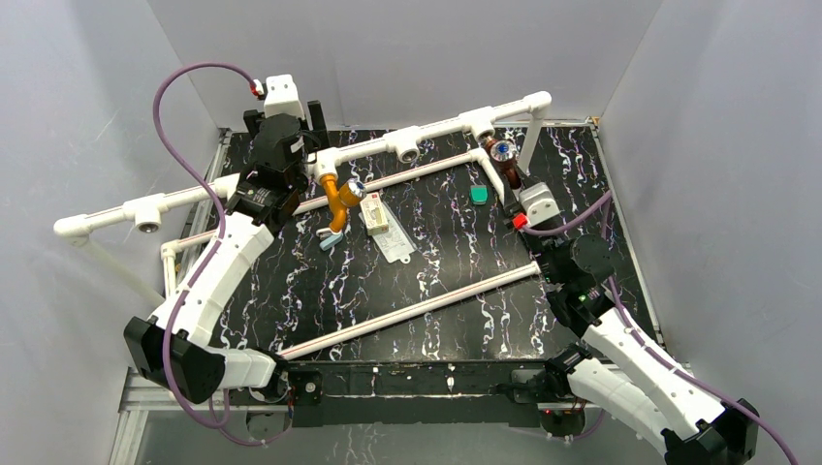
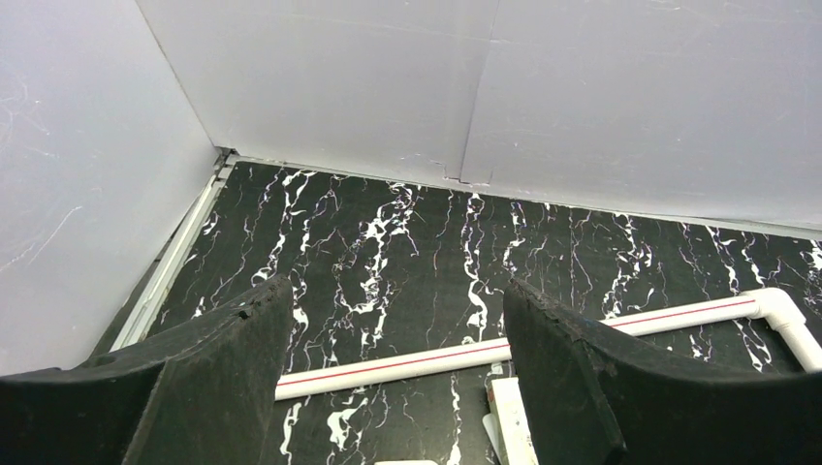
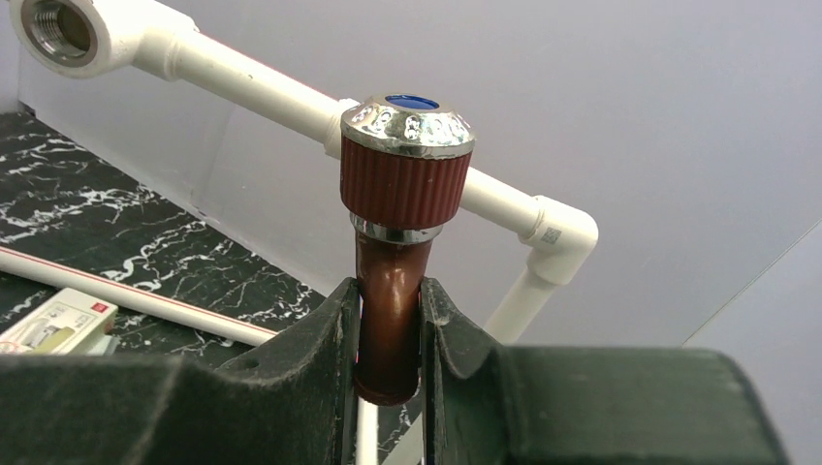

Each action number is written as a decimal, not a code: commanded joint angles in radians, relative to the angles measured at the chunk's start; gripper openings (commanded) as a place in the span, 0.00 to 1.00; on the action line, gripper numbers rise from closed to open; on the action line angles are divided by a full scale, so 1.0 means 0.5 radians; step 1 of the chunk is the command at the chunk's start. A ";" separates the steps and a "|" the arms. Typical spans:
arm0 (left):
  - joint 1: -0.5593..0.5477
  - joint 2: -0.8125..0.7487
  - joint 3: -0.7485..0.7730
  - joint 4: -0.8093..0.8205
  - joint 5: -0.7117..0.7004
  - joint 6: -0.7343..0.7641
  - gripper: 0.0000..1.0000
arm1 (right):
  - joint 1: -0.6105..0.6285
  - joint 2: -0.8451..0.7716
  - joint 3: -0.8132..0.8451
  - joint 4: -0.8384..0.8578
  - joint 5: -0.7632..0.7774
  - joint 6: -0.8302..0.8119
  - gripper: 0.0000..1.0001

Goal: Install the water faucets

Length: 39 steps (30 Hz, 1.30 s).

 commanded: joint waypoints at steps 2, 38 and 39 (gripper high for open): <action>-0.033 0.115 -0.221 -0.490 0.051 0.001 0.77 | -0.002 -0.007 0.088 0.085 -0.106 -0.278 0.01; -0.033 0.071 -0.298 -0.473 0.068 0.010 0.77 | -0.002 0.086 0.102 0.185 -0.109 -0.434 0.01; -0.033 0.071 -0.297 -0.473 0.070 0.010 0.77 | -0.004 0.094 0.101 0.183 -0.110 -0.436 0.01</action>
